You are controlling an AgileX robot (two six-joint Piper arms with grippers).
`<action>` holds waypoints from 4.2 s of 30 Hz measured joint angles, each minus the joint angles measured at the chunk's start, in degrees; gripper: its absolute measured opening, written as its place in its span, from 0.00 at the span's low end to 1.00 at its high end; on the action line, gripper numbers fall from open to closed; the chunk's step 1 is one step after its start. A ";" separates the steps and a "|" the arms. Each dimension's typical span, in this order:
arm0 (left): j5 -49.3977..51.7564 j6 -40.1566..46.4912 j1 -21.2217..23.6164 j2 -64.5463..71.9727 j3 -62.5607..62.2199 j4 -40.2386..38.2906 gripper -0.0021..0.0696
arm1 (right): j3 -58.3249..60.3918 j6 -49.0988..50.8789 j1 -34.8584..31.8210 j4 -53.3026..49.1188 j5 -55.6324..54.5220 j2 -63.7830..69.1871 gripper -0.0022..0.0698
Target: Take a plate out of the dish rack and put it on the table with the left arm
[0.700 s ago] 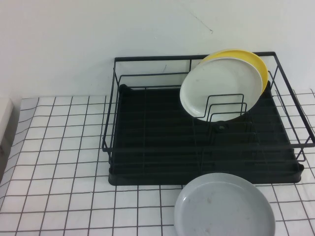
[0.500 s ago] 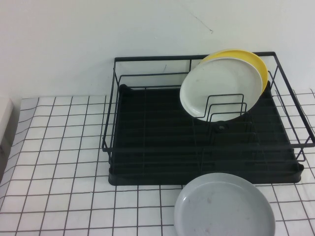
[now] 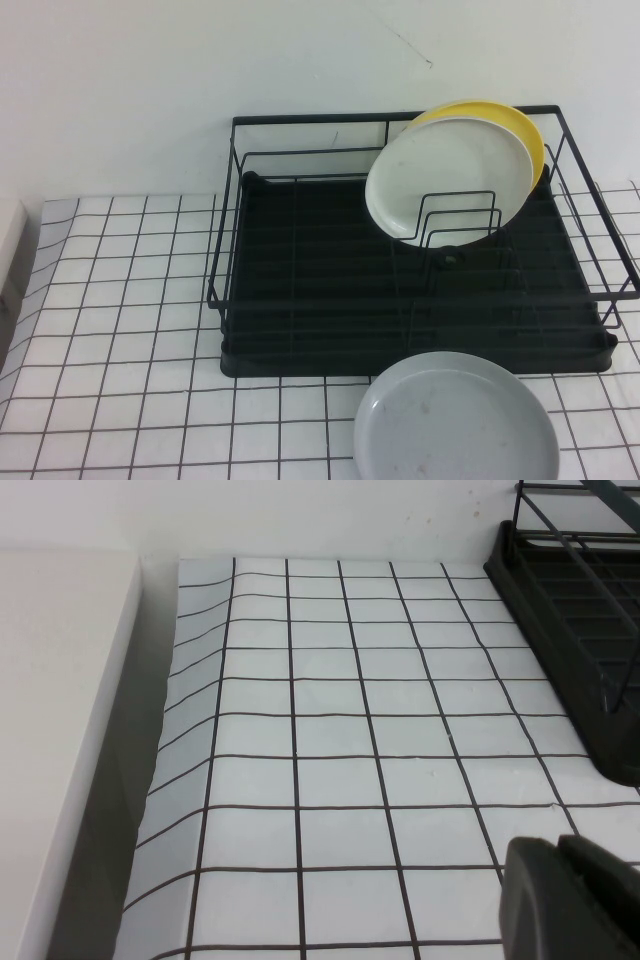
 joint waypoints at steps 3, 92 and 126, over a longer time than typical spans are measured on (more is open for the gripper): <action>0.00 0.00 0.00 0.00 0.00 0.00 0.02 | 0.00 0.00 0.00 0.00 0.00 0.00 0.03; -9.95 3.61 -25.04 88.28 -69.48 4.61 0.02 | 0.00 0.00 0.00 0.00 0.00 0.00 0.03; 20.38 30.26 -25.09 113.89 -105.19 -20.40 0.68 | 0.00 0.00 0.00 0.00 0.00 0.00 0.03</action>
